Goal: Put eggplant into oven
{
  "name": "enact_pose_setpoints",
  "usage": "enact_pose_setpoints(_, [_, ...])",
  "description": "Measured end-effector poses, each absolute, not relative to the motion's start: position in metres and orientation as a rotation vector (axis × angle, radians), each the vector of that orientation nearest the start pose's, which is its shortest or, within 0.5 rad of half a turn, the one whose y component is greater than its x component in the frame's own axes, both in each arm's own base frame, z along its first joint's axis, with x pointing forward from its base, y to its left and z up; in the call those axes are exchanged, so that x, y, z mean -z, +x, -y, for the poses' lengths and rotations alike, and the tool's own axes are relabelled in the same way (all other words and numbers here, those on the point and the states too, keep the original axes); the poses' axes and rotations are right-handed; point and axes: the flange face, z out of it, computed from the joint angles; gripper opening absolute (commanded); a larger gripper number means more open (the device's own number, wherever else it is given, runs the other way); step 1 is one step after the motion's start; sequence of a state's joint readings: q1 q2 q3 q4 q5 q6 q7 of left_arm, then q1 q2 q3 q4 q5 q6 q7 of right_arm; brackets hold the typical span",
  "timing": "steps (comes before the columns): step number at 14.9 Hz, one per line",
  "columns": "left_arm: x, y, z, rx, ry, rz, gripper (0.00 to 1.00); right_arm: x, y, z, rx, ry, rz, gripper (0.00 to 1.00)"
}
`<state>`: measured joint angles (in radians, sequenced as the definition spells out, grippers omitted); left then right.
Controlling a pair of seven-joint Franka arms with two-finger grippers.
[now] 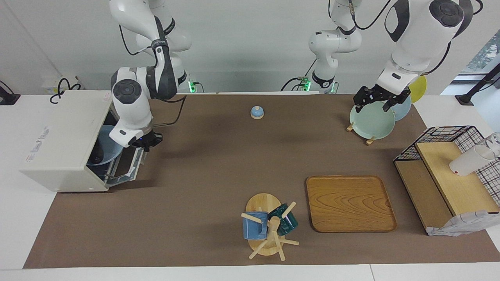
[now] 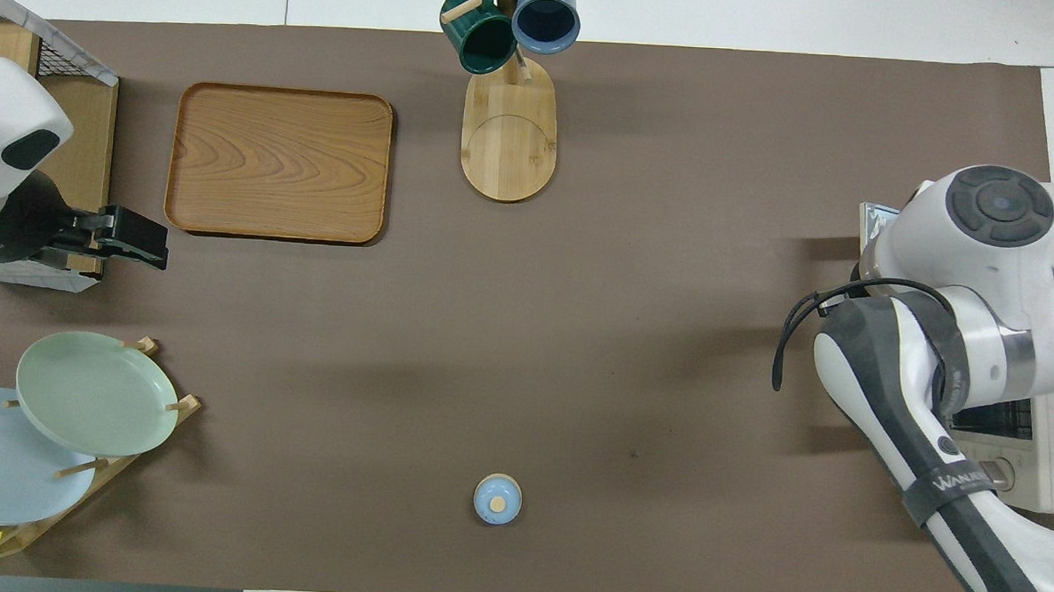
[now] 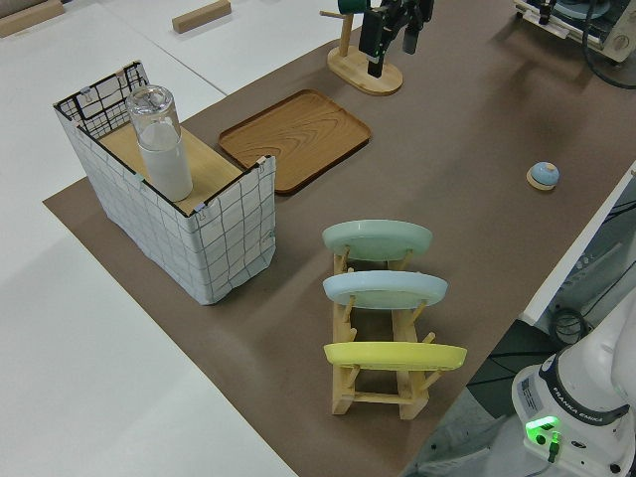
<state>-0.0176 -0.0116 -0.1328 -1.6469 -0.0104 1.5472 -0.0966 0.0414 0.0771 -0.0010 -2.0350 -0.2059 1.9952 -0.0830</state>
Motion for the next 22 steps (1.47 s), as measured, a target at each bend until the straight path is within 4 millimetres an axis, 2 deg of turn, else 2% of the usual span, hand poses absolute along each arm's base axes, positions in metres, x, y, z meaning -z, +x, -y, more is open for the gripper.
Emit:
enact_pose_setpoints(5, [-0.593,0.539,0.083,-0.139,-3.135,-0.084,1.00,-0.452,0.547,0.052,-0.160,-3.285,0.411,0.00])
enact_pose_setpoints(7, [-0.593,0.539,0.083,-0.139,-3.135,-0.084,1.00,-0.463,0.546,0.078,-0.171,-3.299,0.406,0.00])
enact_pose_setpoints(9, [-0.593,0.539,0.083,-0.139,-3.135,-0.084,1.00,-0.470,0.549,0.091,-0.202,-3.305,0.393,0.00])
enact_pose_setpoints(11, [-0.593,0.539,0.083,-0.139,-3.135,-0.084,1.00,-0.491,0.558,0.091,-0.216,-3.285,0.357,0.00])
enact_pose_setpoints(15, [-0.593,0.539,0.083,-0.139,-3.135,-0.084,1.00,-0.556,0.559,0.074,-0.190,-3.222,0.319,0.00])
enact_pose_setpoints(16, [-0.593,0.539,0.083,-0.139,-3.135,-0.084,1.00,-0.565,0.556,0.069,-0.188,-3.221,0.330,0.02])
enact_pose_setpoints(18, [-0.593,0.539,0.083,-0.139,-3.135,-0.084,1.00,-0.571,0.550,0.061,-0.215,-3.210,0.339,0.02])
enact_pose_setpoints(19, [-0.593,0.539,0.083,-0.139,-3.135,-0.084,1.00,-0.571,0.548,0.059,-0.226,-3.196,0.326,0.15])
enact_pose_setpoints(20, [-0.593,0.539,0.083,-0.139,-3.135,-0.084,1.00,-0.570,0.548,0.058,-0.233,-3.182,0.310,0.35])
enact_pose_setpoints(21, [-0.593,0.539,0.083,-0.139,-3.135,-0.084,1.00,-0.569,0.547,0.057,-0.237,-3.171,0.296,0.83])
enact_pose_setpoints(22, [-0.593,0.539,0.083,-0.139,-3.135,-0.084,1.00,-0.569,0.546,0.055,-0.241,-3.152,0.287,1.00])
